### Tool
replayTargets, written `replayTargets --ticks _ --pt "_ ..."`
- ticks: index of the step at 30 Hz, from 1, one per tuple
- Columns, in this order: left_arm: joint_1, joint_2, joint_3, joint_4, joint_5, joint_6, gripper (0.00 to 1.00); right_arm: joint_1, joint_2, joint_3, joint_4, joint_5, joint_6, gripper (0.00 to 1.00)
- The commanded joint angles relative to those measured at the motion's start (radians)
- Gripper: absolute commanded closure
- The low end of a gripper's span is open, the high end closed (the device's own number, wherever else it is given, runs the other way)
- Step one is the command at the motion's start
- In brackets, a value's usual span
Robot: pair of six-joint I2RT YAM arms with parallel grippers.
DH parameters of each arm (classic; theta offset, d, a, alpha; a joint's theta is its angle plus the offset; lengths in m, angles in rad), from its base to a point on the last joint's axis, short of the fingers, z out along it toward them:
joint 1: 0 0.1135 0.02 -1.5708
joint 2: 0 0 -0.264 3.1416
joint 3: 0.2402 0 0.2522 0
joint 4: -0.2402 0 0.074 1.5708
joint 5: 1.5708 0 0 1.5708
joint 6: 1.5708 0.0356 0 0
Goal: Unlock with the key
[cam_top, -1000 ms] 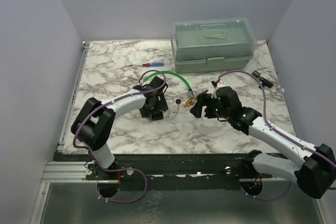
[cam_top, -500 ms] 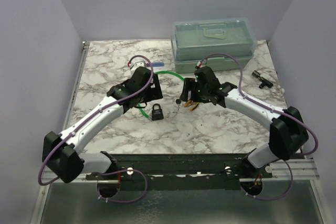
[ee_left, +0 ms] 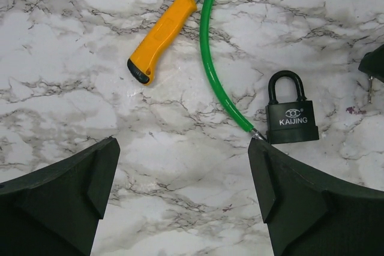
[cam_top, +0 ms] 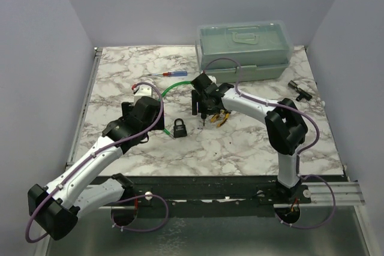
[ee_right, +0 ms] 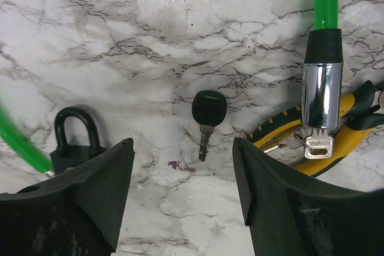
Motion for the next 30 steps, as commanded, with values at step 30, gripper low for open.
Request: replayTargets --ticks 30 --pt "0.002 -0.049 -0.009 0.056 -0.008 0.039 0.07 0.034 0.288 0.219 -0.229 0.159 0.034 0.54"
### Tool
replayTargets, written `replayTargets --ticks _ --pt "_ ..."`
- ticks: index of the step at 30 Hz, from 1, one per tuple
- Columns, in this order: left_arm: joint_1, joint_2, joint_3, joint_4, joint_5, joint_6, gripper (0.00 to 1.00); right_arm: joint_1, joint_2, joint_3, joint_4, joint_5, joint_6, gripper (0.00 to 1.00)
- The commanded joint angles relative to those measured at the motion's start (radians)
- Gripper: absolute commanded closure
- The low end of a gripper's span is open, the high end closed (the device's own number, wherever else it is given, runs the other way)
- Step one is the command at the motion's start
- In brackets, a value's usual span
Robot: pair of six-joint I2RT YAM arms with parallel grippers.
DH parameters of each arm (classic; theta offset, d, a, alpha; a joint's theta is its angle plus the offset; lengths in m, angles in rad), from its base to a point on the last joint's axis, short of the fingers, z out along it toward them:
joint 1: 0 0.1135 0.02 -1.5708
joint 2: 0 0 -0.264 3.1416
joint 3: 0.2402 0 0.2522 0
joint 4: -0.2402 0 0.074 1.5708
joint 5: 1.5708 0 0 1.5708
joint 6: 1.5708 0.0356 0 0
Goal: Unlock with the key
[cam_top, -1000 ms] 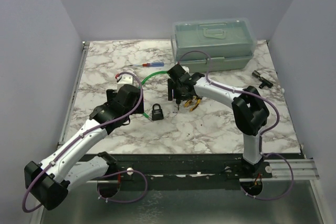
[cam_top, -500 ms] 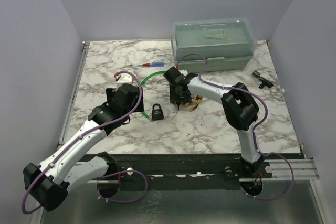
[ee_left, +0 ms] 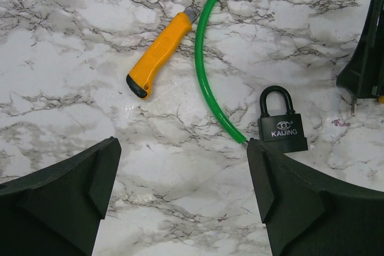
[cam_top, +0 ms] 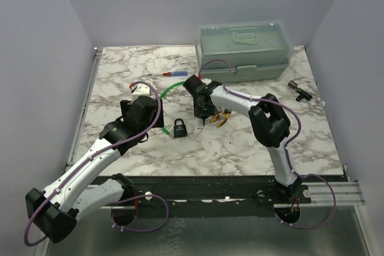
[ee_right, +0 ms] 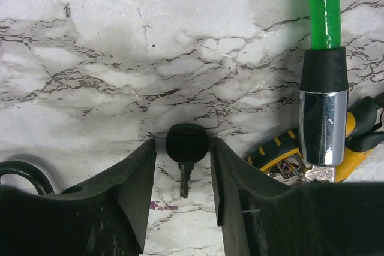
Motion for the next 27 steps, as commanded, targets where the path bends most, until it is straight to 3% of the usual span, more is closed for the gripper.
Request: replayTargets --ticks 1,6,13,27 --pt "0.002 -0.021 0.006 0.013 -0.004 0.010 0.07 0.015 0.061 0.016 -0.052 0.055 0.011 0.55" --pt "0.002 -0.023 0.006 0.013 -0.002 0.010 0.07 0.014 0.069 0.006 -0.043 0.038 0.011 0.62" --pt "0.002 -0.025 0.004 0.013 0.000 0.010 0.07 0.014 0.047 -0.030 -0.013 0.026 0.009 0.79" --pt "0.004 -0.102 -0.009 0.059 0.137 0.027 0.07 0.013 -0.165 -0.139 0.095 0.029 0.130 0.84"
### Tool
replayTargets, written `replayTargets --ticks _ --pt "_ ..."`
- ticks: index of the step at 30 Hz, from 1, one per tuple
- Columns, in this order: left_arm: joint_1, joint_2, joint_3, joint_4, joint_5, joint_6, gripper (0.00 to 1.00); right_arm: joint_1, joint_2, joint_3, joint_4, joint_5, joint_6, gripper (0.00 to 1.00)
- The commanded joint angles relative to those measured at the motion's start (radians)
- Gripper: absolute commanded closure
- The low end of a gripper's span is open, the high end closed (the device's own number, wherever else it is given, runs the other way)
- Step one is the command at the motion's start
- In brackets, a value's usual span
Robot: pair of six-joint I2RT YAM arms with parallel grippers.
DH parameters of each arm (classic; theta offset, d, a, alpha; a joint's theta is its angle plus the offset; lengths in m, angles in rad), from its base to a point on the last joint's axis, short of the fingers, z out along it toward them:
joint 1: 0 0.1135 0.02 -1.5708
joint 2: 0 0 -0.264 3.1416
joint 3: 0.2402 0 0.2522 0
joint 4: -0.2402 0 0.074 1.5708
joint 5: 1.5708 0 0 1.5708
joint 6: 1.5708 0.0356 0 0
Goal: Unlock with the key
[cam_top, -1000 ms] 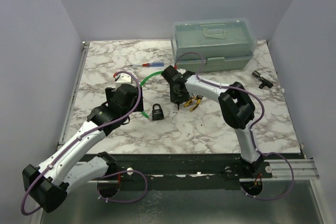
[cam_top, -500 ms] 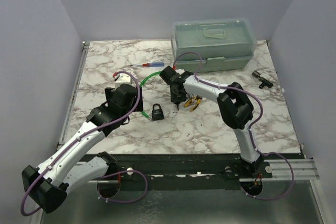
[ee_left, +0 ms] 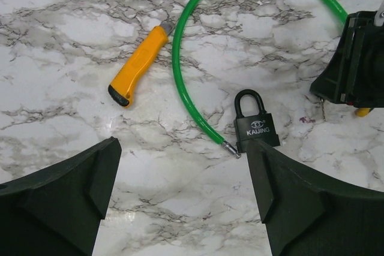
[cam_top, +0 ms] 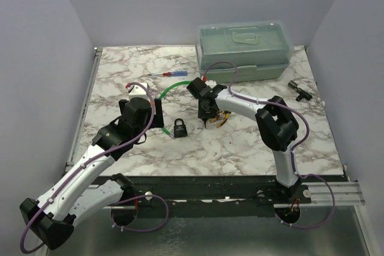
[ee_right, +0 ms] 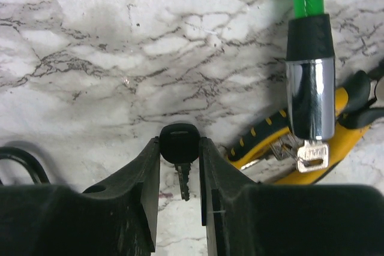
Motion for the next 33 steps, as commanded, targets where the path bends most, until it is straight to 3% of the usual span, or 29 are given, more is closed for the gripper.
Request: replayTargets --ticks 1,14,19,26,33 --pt "0.004 -0.043 -0.009 0.046 0.090 0.008 0.08 0.005 -0.112 -0.052 0.053 0.013 0.105 0.84" --pt "0.002 -0.055 -0.099 0.266 0.280 -0.220 0.18 0.002 -0.384 -0.229 0.178 -0.024 0.308 0.85" --pt "-0.021 -0.017 -0.199 0.488 0.344 -0.324 0.24 0.001 -0.479 -0.289 0.202 -0.054 0.376 0.86" --pt "-0.113 0.025 -0.342 0.868 0.334 -0.325 0.27 -0.004 -0.589 -0.375 0.242 -0.089 0.459 0.89" --pt "-0.149 0.113 -0.373 1.044 0.377 -0.315 0.33 -0.005 -0.630 -0.401 0.260 -0.105 0.485 0.89"
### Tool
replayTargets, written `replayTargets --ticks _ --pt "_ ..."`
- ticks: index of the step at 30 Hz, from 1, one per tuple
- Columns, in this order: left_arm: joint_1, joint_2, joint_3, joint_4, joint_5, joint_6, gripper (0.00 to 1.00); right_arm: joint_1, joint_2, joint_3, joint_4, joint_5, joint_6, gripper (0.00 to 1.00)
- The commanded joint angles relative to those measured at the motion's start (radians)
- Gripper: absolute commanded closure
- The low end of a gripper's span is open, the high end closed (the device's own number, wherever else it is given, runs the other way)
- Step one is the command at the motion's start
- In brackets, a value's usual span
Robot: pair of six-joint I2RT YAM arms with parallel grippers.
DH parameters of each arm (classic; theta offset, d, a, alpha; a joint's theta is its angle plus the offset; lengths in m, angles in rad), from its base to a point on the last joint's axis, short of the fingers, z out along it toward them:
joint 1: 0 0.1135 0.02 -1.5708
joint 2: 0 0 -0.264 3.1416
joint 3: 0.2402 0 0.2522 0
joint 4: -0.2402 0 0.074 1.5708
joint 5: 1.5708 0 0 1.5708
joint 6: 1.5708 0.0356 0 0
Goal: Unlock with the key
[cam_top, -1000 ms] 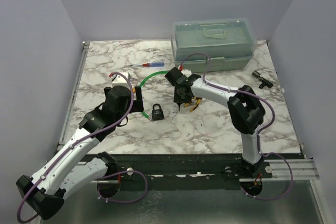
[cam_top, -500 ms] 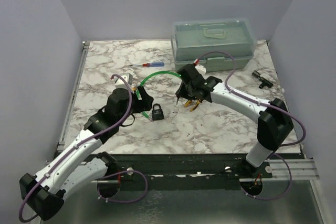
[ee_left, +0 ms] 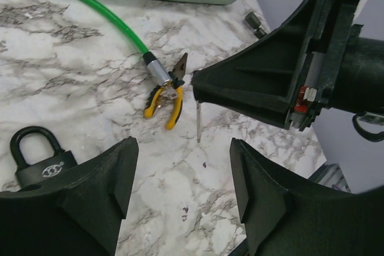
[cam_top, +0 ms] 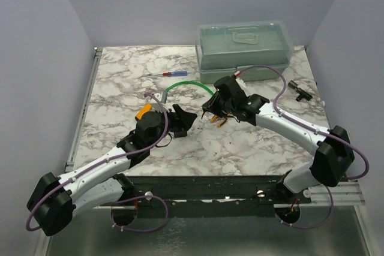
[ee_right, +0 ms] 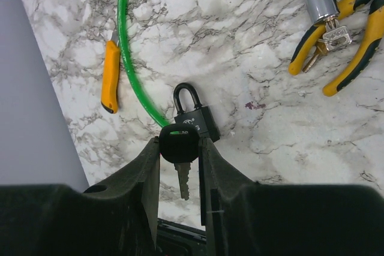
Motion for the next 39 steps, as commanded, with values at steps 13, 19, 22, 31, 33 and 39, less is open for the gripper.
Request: replayTargets --ticks 13,19,22,31,33,39 --pt "-0.036 0.138 -0.017 0.297 0.105 0.017 0.47 -0.005 -0.081 -0.019 0.036 -0.032 0.035 0.89" --pt "-0.040 0.178 0.003 0.311 0.101 0.036 0.52 -0.007 -0.102 -0.022 0.041 -0.041 0.038 0.89" --pt "-0.040 0.201 0.012 0.317 0.106 0.041 0.54 -0.007 -0.113 -0.026 0.045 -0.046 0.038 0.89" --pt "-0.041 0.240 0.026 0.355 0.107 0.040 0.61 -0.007 -0.126 -0.045 0.054 -0.057 0.042 0.90" --pt "-0.043 0.244 0.030 0.360 0.113 0.041 0.61 -0.007 -0.126 -0.048 0.058 -0.060 0.042 0.90" --pt "-0.044 0.255 0.038 0.372 0.125 0.052 0.70 -0.007 -0.127 -0.055 0.066 -0.065 0.044 0.90"
